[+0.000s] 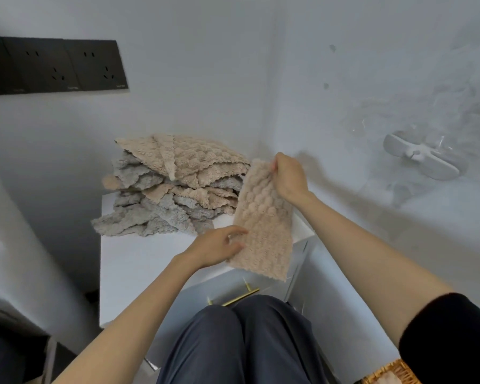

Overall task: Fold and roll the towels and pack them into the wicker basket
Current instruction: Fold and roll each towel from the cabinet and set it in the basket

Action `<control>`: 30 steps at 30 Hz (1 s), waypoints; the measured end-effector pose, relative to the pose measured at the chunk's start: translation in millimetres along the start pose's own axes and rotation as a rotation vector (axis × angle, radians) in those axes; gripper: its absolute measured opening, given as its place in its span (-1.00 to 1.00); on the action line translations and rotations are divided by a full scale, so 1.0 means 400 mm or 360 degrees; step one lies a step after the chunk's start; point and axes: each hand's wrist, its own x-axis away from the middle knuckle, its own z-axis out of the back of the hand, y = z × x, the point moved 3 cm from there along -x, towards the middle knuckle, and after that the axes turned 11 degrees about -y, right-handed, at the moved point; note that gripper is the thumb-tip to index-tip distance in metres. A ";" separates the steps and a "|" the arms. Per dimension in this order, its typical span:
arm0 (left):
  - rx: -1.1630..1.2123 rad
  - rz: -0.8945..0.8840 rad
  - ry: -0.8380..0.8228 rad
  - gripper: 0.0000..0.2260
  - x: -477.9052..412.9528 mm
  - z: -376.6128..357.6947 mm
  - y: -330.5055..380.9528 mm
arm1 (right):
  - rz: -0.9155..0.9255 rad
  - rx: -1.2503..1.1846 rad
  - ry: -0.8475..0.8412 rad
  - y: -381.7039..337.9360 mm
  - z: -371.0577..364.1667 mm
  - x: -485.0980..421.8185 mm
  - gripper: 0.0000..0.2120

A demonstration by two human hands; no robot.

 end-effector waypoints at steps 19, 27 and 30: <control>-0.0556 -0.0347 0.0371 -0.73 0.059 -0.044 -0.026 | 0.0500 0.0280 -0.0861 0.001 -0.147 0.379 -0.51; -0.0537 -0.0104 0.0229 -0.64 0.068 -0.063 -0.017 | 0.0592 0.0735 -0.0162 -0.015 -0.191 0.432 -0.68; -0.0609 -0.0053 0.0177 -0.55 0.072 -0.062 -0.013 | 0.0621 0.0530 -0.0063 -0.017 -0.170 0.432 -0.74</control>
